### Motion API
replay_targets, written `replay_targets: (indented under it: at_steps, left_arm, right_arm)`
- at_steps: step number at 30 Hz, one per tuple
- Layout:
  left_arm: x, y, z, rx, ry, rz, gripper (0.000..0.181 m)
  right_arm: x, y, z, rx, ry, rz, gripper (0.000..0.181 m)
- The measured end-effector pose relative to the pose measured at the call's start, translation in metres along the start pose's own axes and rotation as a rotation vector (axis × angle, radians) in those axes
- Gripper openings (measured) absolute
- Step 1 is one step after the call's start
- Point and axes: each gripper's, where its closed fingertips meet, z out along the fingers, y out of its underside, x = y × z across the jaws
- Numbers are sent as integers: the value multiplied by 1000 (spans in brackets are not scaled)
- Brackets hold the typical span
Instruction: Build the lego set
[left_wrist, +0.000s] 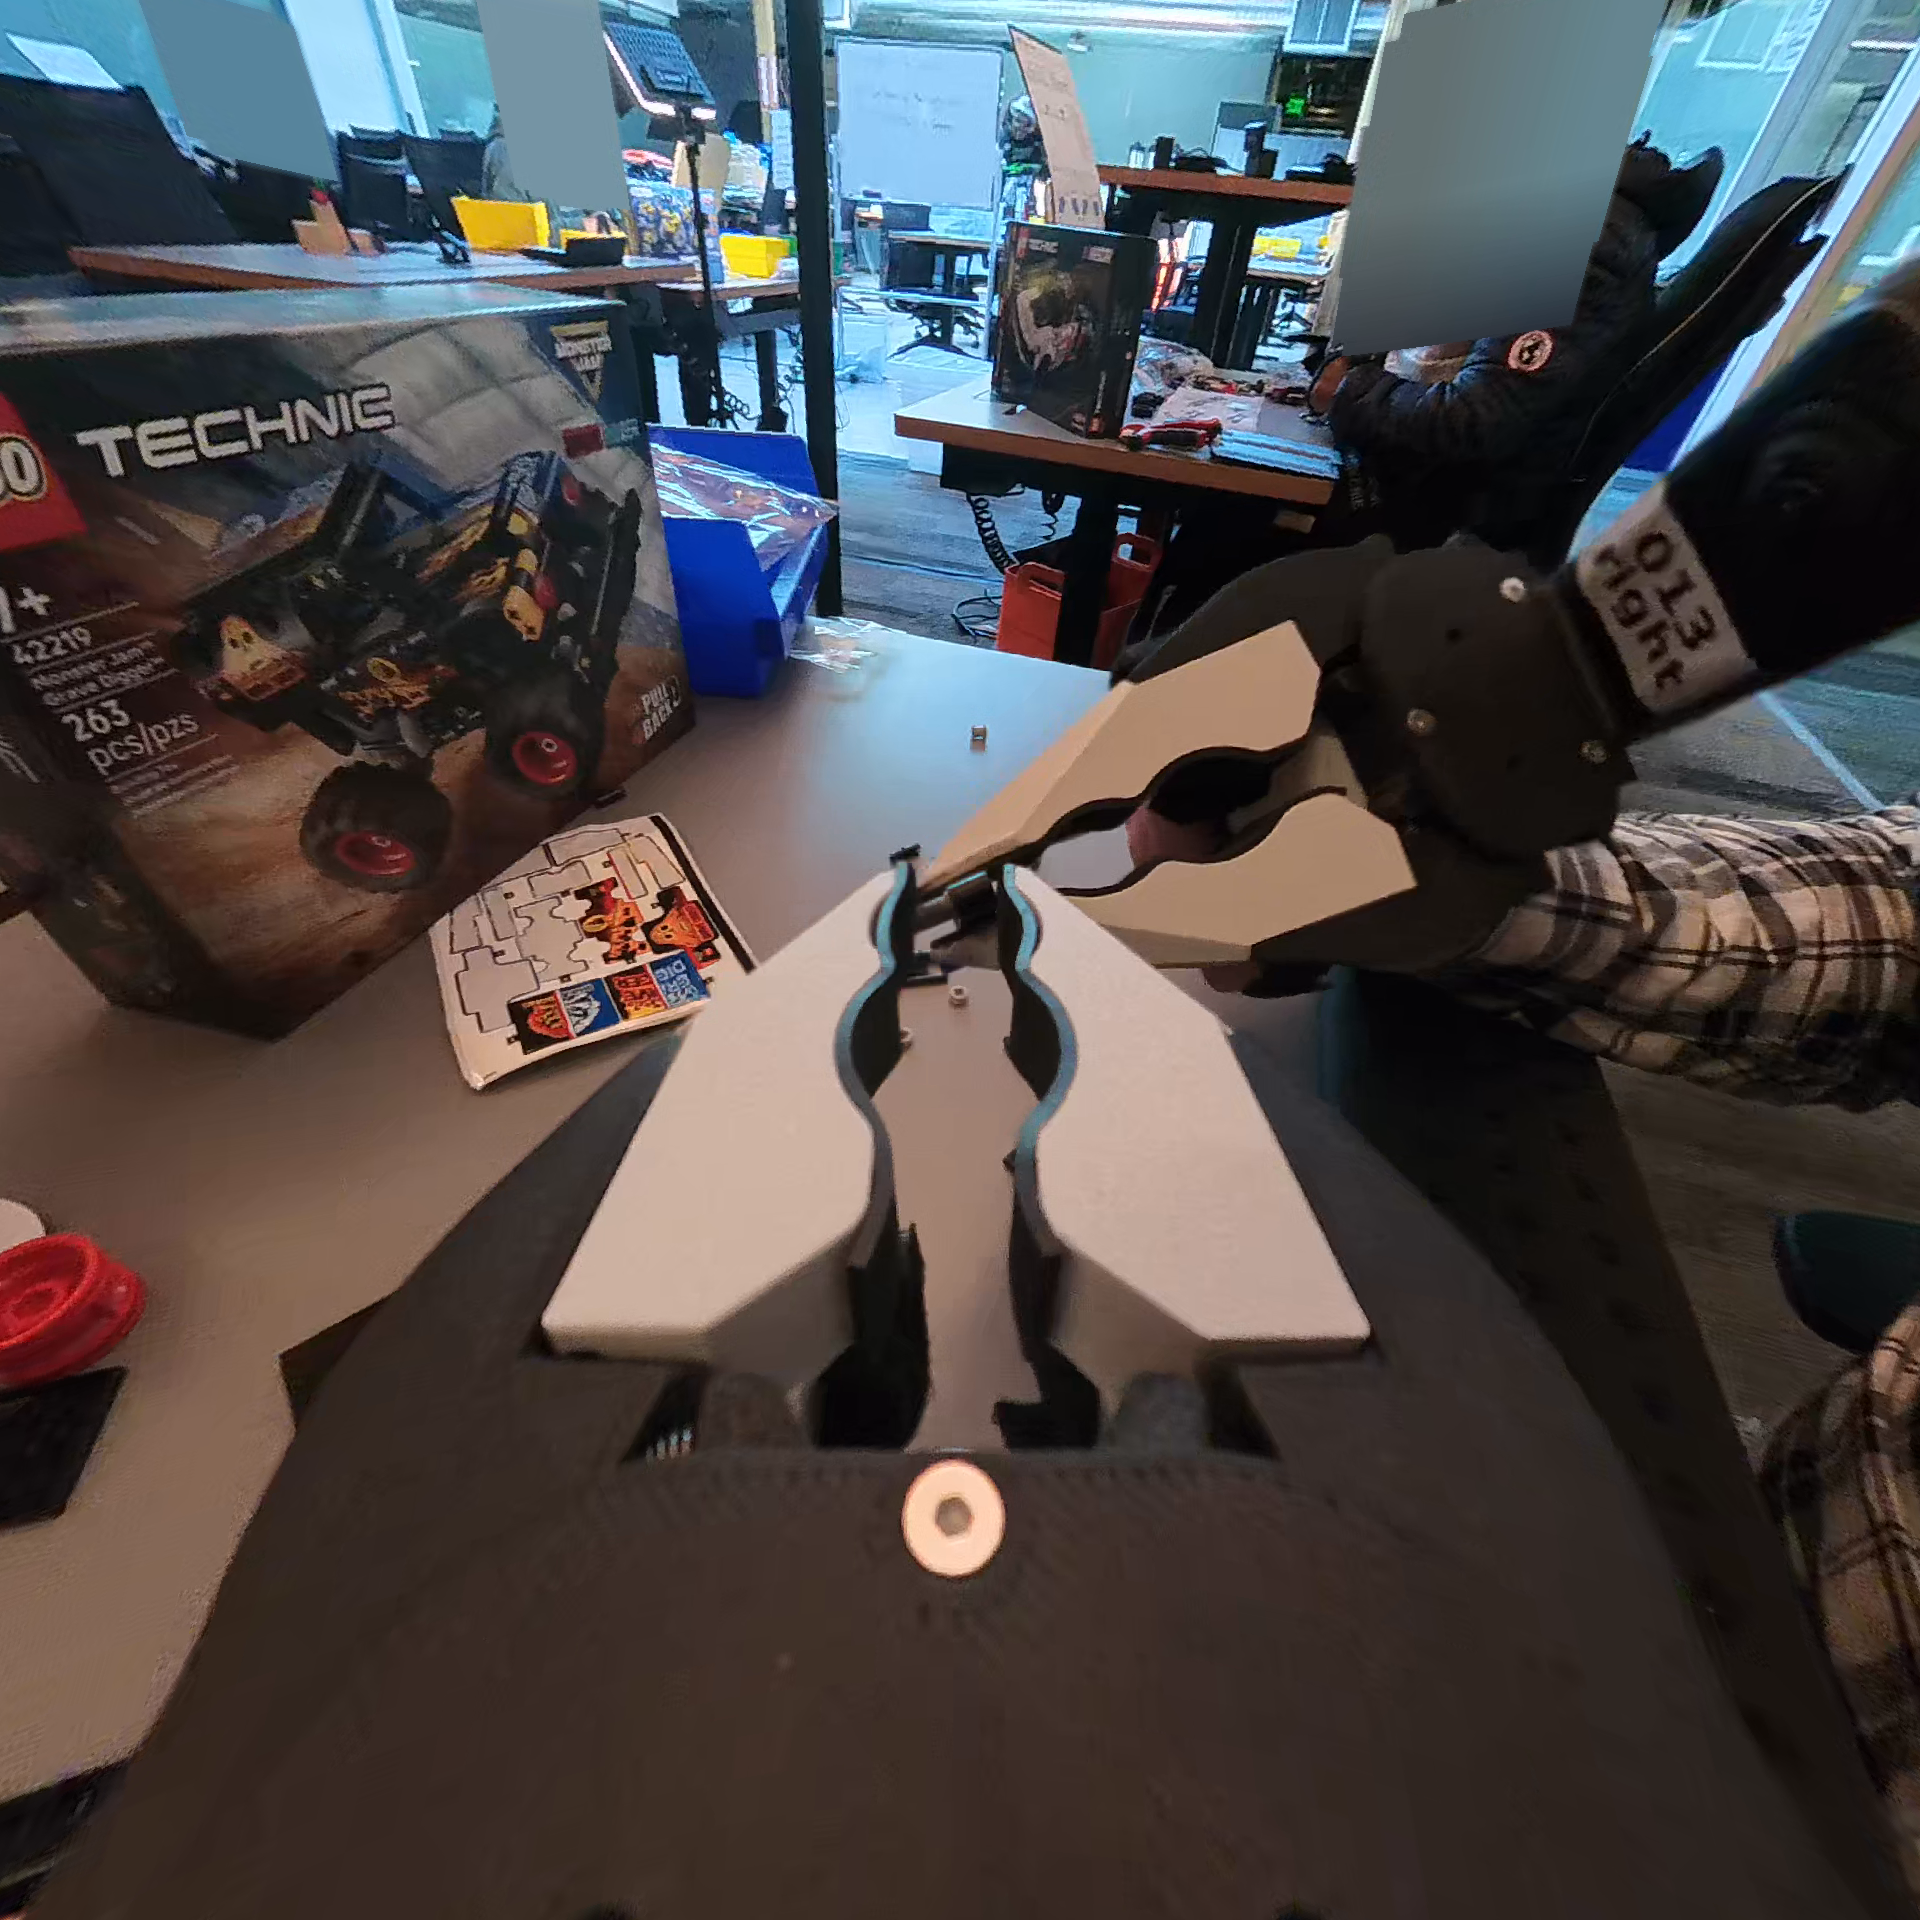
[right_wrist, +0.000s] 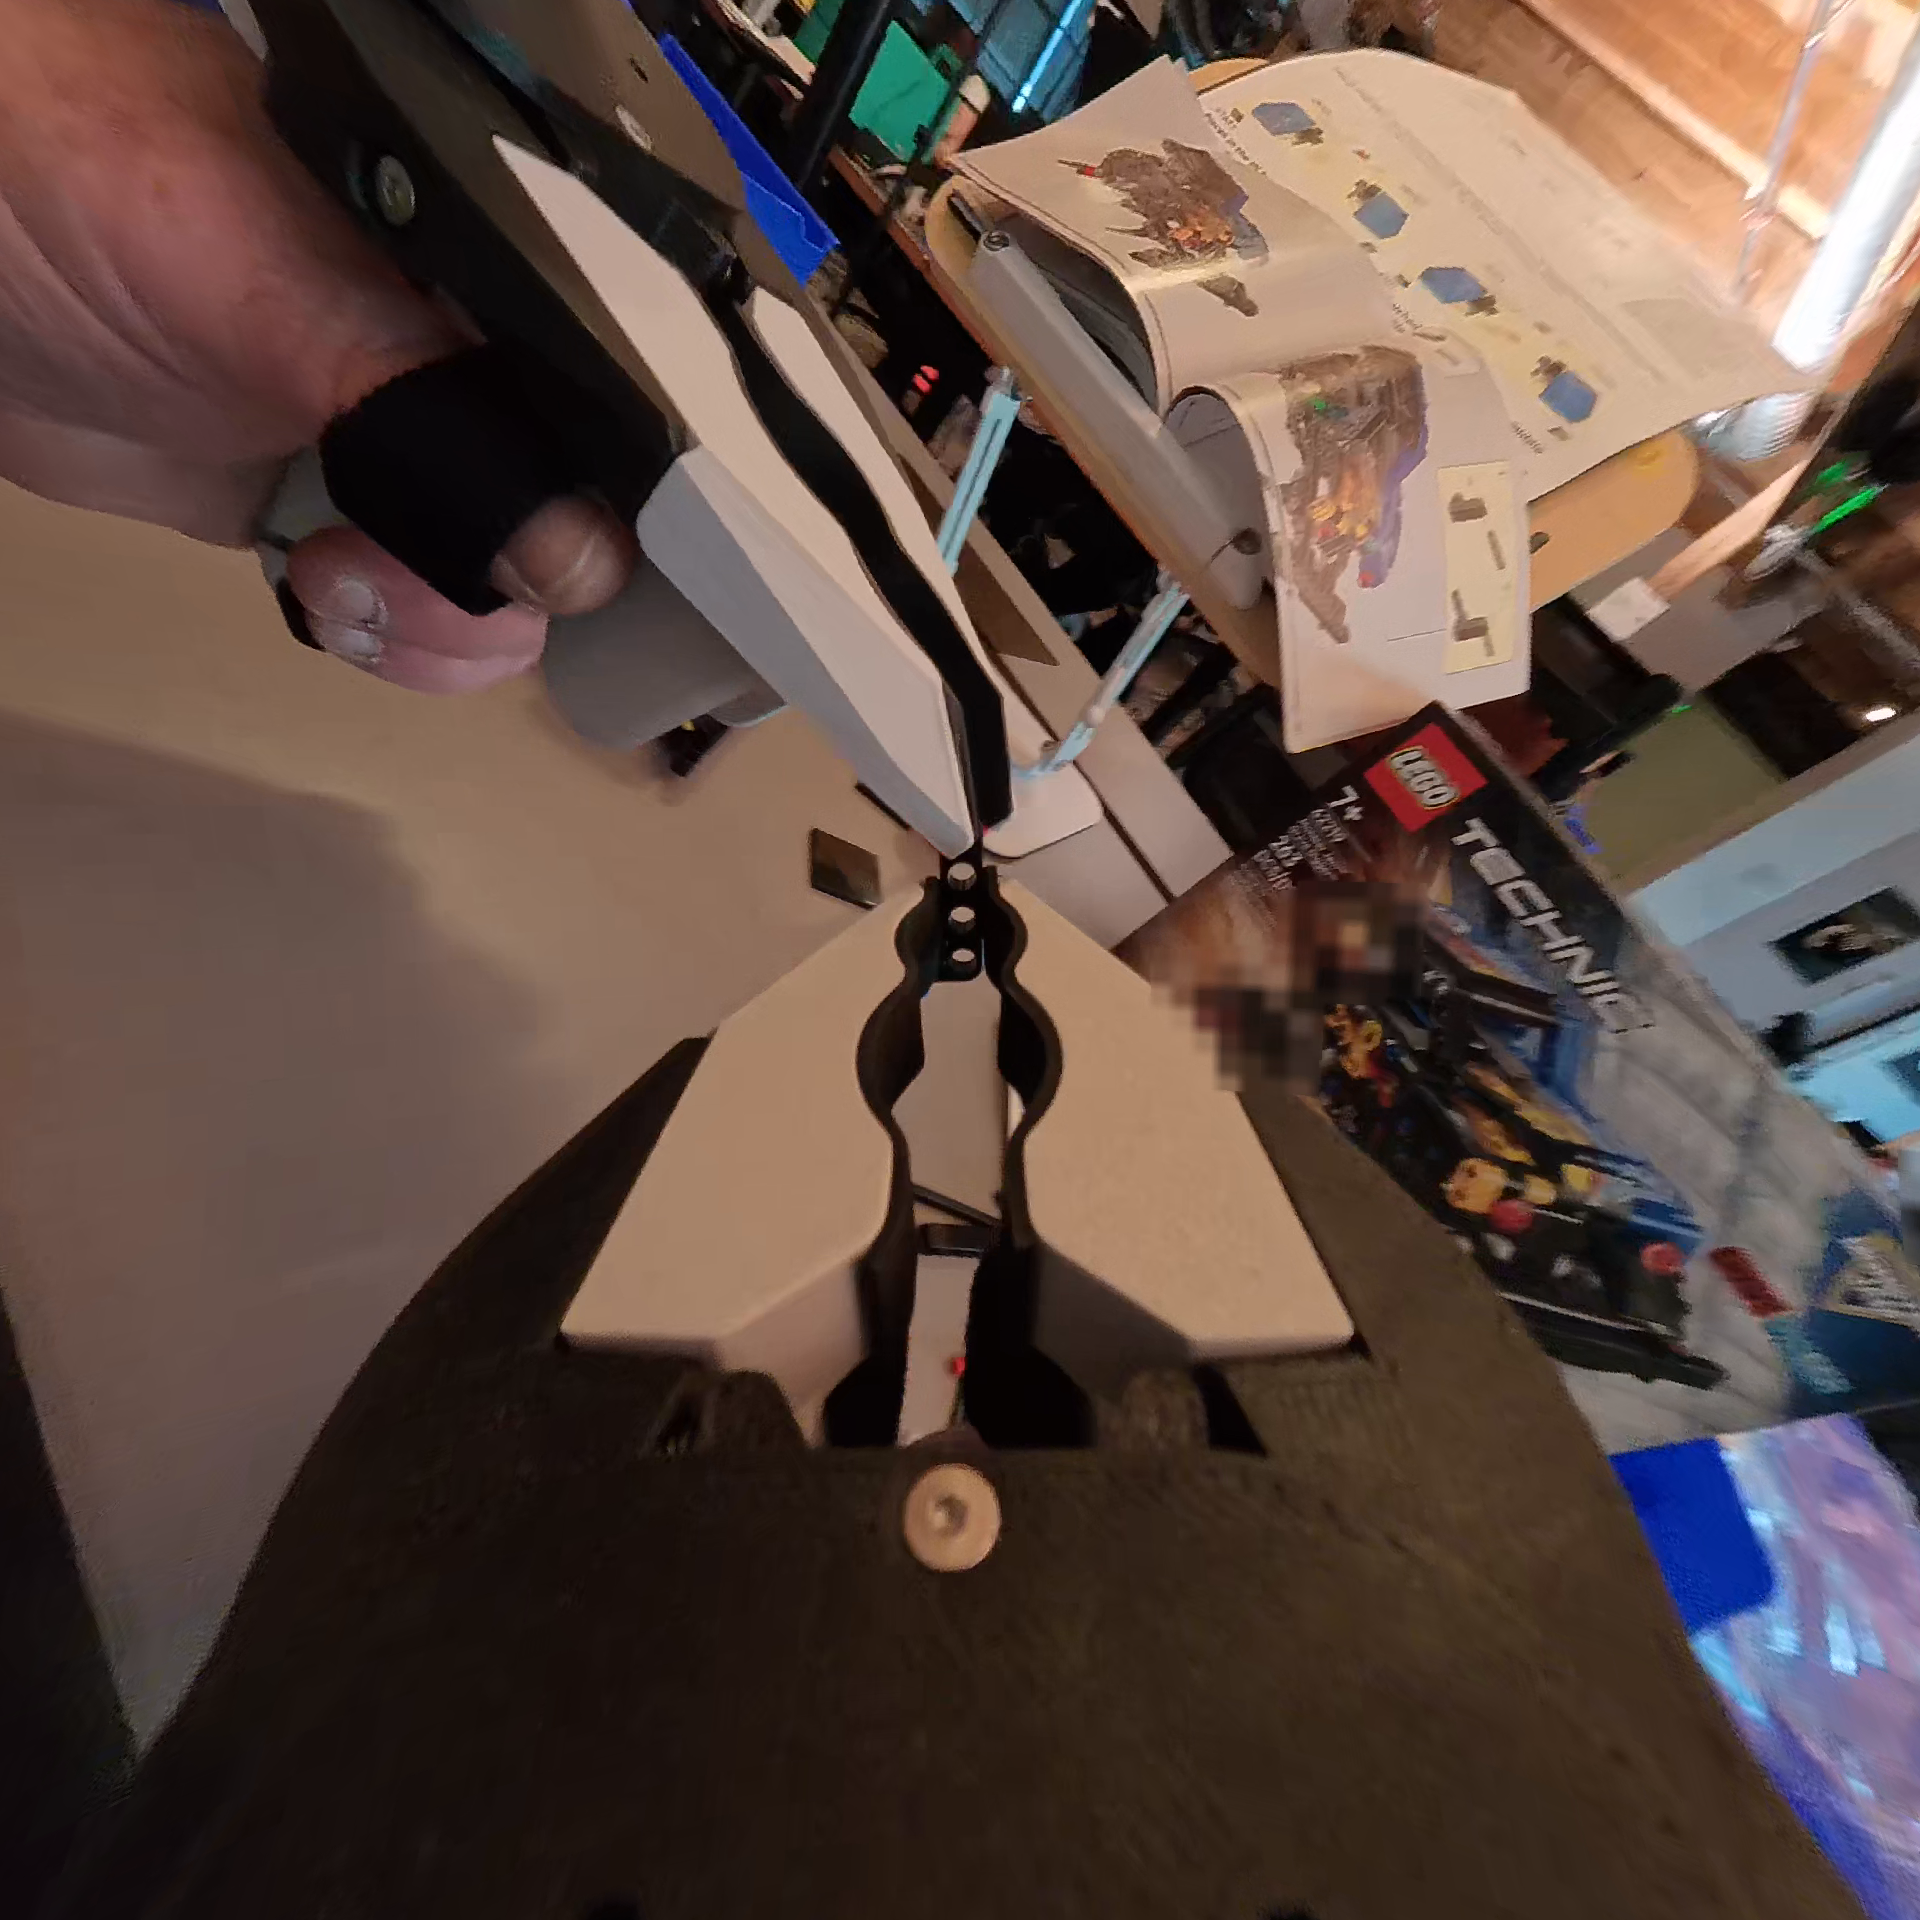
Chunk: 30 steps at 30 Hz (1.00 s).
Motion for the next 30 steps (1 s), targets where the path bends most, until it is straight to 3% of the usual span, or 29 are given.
replay_targets:
  at_steps: [21,30]
  left_arm:
    - [3,9,-1,-43,191,-175,8]
    - [-5,5,-3,-20,145,-196,18]
  right_arm:
    - [-21,-2,-6,158,-627,809,8]
    - [-8,4,-5,182,-671,1004,8]
